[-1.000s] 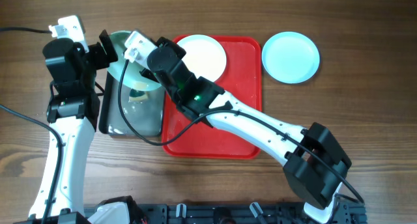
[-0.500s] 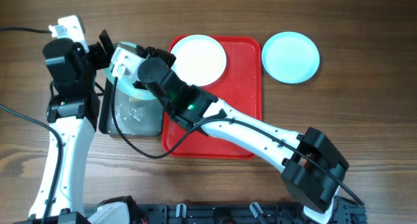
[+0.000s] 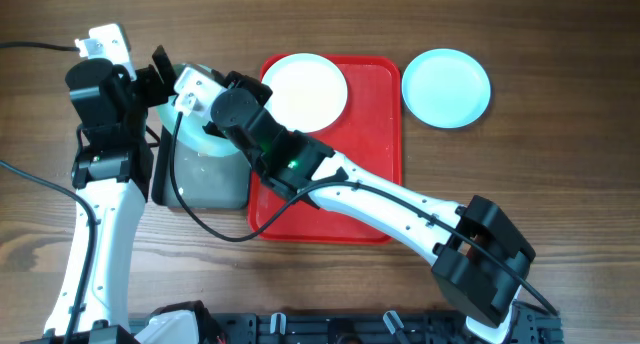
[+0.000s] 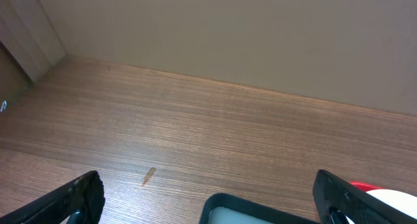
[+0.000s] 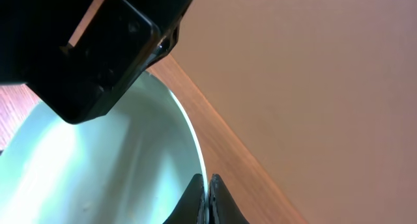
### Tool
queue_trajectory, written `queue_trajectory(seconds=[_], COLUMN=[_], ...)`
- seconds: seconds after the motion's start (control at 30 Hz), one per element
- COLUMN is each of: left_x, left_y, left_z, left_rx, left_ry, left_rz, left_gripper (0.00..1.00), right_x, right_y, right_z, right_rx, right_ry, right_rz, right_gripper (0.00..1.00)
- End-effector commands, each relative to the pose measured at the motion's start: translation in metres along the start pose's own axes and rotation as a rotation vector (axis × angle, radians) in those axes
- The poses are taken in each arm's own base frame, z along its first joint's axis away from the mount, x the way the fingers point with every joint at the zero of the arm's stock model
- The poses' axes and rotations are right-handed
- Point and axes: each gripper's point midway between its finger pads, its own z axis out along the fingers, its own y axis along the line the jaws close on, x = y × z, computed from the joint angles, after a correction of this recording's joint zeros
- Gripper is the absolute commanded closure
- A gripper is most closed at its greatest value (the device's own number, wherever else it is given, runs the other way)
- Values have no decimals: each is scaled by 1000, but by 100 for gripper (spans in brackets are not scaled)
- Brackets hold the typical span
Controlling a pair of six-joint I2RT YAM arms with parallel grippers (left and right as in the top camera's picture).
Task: Clean dirty plates on tray and stack at the side
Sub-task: 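Carry the blue plate left over the black tray with the right gripper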
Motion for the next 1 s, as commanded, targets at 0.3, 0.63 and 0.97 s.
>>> queue_trajectory(seconds=[0.3,0.63,0.97], left_x=[-8,-8,-8], left_y=[4,4,4], left_z=[-2,-2,-2], left_rx=[-15,-15,-15], left_ry=[-19,-19,-19], left_rz=[-13,-13,-13], left_gripper=[0,0,0], right_x=[13,51,76], right_y=[-7,20,28], right_z=[-7,-11,-19], right_rx=[-58,-232,-426], right_ry=[73,256,410], right_rz=[299,652,933], right_gripper=[96,96,96])
